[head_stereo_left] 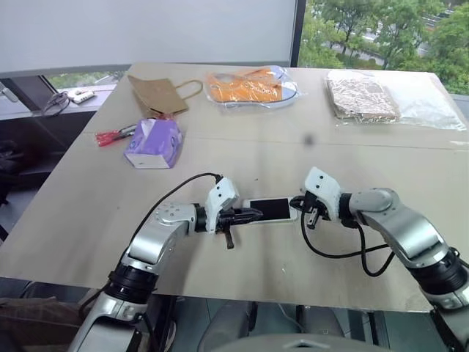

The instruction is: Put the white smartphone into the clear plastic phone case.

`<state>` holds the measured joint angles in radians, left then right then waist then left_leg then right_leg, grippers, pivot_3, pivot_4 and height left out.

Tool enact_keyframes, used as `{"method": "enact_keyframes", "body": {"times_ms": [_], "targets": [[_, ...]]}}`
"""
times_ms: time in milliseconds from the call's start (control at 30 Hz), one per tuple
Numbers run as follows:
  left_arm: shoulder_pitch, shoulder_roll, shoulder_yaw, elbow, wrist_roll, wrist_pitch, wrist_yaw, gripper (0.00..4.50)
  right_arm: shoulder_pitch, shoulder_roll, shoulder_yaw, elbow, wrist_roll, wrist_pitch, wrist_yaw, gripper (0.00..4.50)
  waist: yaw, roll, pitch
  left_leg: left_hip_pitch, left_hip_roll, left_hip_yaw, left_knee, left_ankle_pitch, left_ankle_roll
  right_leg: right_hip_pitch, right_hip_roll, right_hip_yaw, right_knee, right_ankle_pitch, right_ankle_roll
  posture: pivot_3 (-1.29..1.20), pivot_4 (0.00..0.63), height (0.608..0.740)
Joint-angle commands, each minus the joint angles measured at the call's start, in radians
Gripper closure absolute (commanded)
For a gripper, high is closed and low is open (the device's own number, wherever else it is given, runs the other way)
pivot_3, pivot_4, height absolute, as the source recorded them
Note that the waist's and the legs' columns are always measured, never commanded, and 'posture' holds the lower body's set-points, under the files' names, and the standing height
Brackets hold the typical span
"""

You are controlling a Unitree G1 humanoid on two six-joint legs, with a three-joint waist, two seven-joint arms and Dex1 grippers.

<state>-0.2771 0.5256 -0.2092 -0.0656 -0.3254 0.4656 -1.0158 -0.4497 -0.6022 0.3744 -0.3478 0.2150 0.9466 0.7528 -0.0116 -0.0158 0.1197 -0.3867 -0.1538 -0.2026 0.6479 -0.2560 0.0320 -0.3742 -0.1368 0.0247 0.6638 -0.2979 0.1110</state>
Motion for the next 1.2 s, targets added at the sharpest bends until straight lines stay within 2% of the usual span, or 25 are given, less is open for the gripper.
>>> {"method": "enact_keyframes", "body": {"times_ms": [33, 367, 467, 600, 700, 800, 933, 1067, 1133, 1200], "targets": [[0.022, 0.011, -0.013, -0.003, 0.021, 0.011, 0.013, 4.42, 0.037, 0.006, 0.089, 0.147, 0.011, 0.119, 0.027, 4.50, 0.000, -0.001, -0.002, 0.003, 0.000, 0.000, -0.001, 0.000, 0.000, 0.003, 0.000, 0.000, -0.001, 0.000, 0.000, 0.00, 0.150, 0.740], [0.030, 0.004, -0.007, -0.010, 0.024, 0.007, 0.037, 4.42, 0.038, -0.012, 0.186, 0.317, -0.087, 0.039, 0.035, 4.50, 0.002, 0.000, -0.024, 0.011, 0.000, 0.000, -0.003, -0.004, 0.006, 0.012, 0.000, 0.000, -0.003, 0.000, 0.000, 0.00, 0.150, 0.740], [0.033, 0.006, -0.011, -0.007, 0.030, 0.000, 0.039, 4.42, 0.048, -0.053, 0.198, 0.275, -0.157, -0.088, 0.024, 4.50, 0.006, -0.003, -0.028, 0.016, 0.000, 0.000, -0.007, -0.005, 0.007, 0.015, 0.000, 0.000, -0.004, -0.001, 0.001, 0.00, 0.150, 0.740], [0.029, 0.008, -0.019, 0.011, 0.042, -0.010, 0.035, 4.42, 0.099, -0.077, 0.090, 0.082, -0.068, -0.124, 0.075, 4.50, 0.026, -0.006, -0.027, 0.017, 0.000, 0.000, -0.008, -0.005, 0.007, 0.015, 0.000, 0.001, -0.005, -0.001, 0.001, 0.00, 0.150, 0.740], [0.028, 0.006, -0.025, 0.022, 0.046, -0.019, 0.034, 4.42, 0.130, -0.113, 0.072, -0.023, -0.018, -0.083, 0.123, 4.50, 0.027, 0.001, -0.019, 0.015, 0.000, 0.001, -0.009, -0.005, 0.007, 0.013, 0.000, 0.001, -0.007, -0.001, 0.001, 0.00, 0.150, 0.740], [0.023, 0.007, -0.028, 0.032, 0.049, -0.024, 0.026, 4.42, 0.141, -0.121, 0.101, -0.004, -0.056, -0.128, 0.120, 4.50, 0.025, 0.004, -0.014, 0.014, 0.001, 0.001, -0.012, -0.005, 0.007, 0.012, 0.000, 0.001, -0.007, -0.001, 0.001, 0.00, 0.150, 0.740], [0.011, 0.008, -0.027, 0.046, 0.052, -0.029, 0.020, 4.42, 0.125, -0.070, 0.055, 0.023, -0.037, -0.119, 0.090, 4.50, 0.026, 0.002, -0.011, 0.014, 0.001, 0.001, -0.012, -0.005, 0.007, 0.012, 0.000, 0.001, -0.009, -0.001, 0.001, 0.00, 0.150, 0.740], [0.012, 0.009, -0.027, 0.048, 0.054, -0.038, 0.017, 4.42, 0.121, -0.102, 0.097, 0.058, -0.107, -0.156, 0.090, 4.50, 0.026, 0.004, -0.008, 0.014, 0.001, 0.001, -0.012, -0.005, 0.007, 0.012, 0.000, 0.000, -0.009, -0.001, 0.001, 0.00, 0.150, 0.740], [0.019, -0.010, -0.003, 0.038, 0.031, -0.067, 0.021, 4.42, 0.146, -0.076, 0.044, 0.052, -0.089, -0.251, 0.073, 4.50, 0.026, 0.004, -0.007, 0.014, 0.001, 0.000, -0.012, -0.005, 0.007, 0.012, 0.000, 0.000, -0.009, -0.001, 0.001, 0.00, 0.150, 0.740], [0.020, -0.045, 0.053, 0.015, -0.017, -0.087, 0.045, 4.42, 0.190, -0.004, -0.095, -0.001, -0.008, -0.313, 0.027, 4.50, 0.027, 0.003, -0.002, 0.014, 0.001, 0.000, -0.012, -0.005, 0.007, 0.012, 0.000, 0.000, -0.009, -0.001, 0.001, 0.00, 0.150, 0.740]]}}
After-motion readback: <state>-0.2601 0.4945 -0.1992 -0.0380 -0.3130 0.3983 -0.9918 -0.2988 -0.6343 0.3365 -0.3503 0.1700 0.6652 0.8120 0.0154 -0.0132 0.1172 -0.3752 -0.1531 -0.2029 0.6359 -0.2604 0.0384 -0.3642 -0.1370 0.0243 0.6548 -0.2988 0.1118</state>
